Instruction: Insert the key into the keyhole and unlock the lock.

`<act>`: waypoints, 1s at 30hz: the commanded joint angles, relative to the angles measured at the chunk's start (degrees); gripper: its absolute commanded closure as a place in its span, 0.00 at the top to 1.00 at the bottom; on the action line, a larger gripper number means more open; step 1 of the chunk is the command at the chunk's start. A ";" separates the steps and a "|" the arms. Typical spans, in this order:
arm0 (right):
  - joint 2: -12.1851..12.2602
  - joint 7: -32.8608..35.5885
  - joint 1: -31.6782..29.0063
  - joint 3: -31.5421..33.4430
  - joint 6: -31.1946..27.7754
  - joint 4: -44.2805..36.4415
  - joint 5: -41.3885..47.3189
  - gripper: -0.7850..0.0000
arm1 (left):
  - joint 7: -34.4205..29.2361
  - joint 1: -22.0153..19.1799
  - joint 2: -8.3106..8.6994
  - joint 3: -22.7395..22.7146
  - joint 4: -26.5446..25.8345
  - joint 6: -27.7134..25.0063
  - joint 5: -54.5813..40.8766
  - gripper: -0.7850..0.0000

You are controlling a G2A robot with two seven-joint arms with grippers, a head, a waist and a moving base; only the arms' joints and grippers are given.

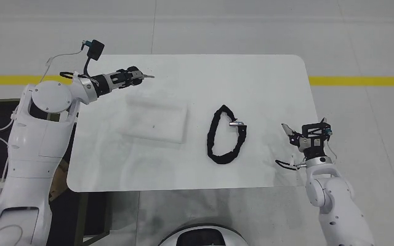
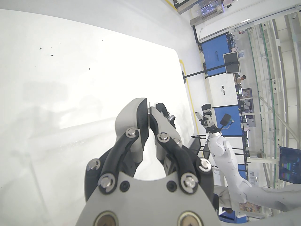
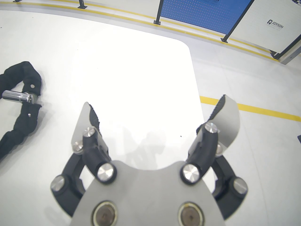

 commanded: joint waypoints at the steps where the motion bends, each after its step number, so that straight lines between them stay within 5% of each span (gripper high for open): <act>1: 0.00 0.00 0.00 0.00 0.00 0.00 0.00 1.00 | 0.00 0.00 0.00 0.00 0.00 0.00 0.00 0.00; 10: 0.00 0.00 0.00 0.00 0.00 0.00 0.00 1.00 | 0.00 0.00 0.00 0.00 0.00 0.00 0.00 0.00; 12: -0.31 1.18 -0.89 -1.42 -4.23 -2.48 7.73 1.00 | 0.00 0.00 0.00 0.00 0.00 0.00 0.00 0.00; 16: -0.38 10.53 2.08 -3.10 -11.86 -8.90 18.82 1.00 | 0.00 0.00 0.00 0.00 0.00 0.00 0.00 0.00; 24: 0.05 29.10 14.84 -9.22 -25.99 -9.28 24.08 1.00 | 0.00 0.00 0.00 0.00 0.00 0.00 0.00 0.00; 30: 0.22 33.73 18.42 -9.64 -26.45 -8.95 22.34 1.00 | 0.00 0.00 0.00 0.00 0.00 0.00 0.00 0.00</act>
